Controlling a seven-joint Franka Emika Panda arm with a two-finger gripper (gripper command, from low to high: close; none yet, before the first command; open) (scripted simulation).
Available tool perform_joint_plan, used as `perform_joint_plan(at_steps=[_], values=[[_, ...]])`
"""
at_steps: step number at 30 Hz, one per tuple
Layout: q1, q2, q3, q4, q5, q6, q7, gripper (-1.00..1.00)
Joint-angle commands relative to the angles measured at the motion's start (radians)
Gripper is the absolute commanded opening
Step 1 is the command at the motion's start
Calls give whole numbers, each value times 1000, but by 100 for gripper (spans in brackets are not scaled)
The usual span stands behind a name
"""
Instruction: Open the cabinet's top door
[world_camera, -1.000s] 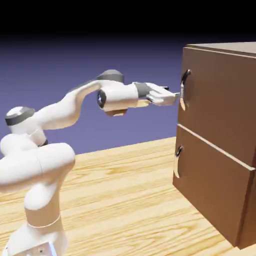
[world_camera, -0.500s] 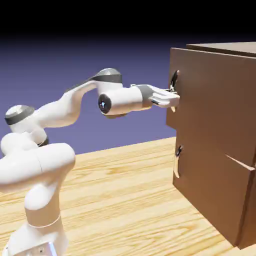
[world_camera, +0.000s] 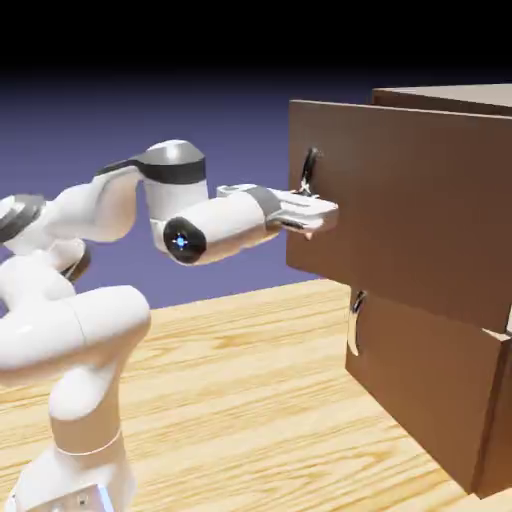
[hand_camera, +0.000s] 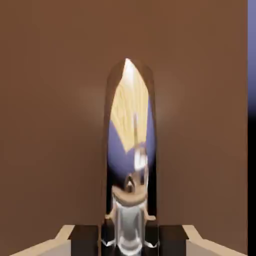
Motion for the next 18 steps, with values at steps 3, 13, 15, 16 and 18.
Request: perform_joint_plan(at_steps=[3, 13, 15, 16, 18], values=[[-62, -45, -63, -13, -69, -132, -46, -100], [-348, -288, -208, 46, -365, -567, -269, -100], [-419, -358, -217, 83, -446, -652, -338, -100], [-455, -394, -217, 104, -489, -692, -375, -100], [-523, -467, -211, 152, -575, -760, -452, -100]])
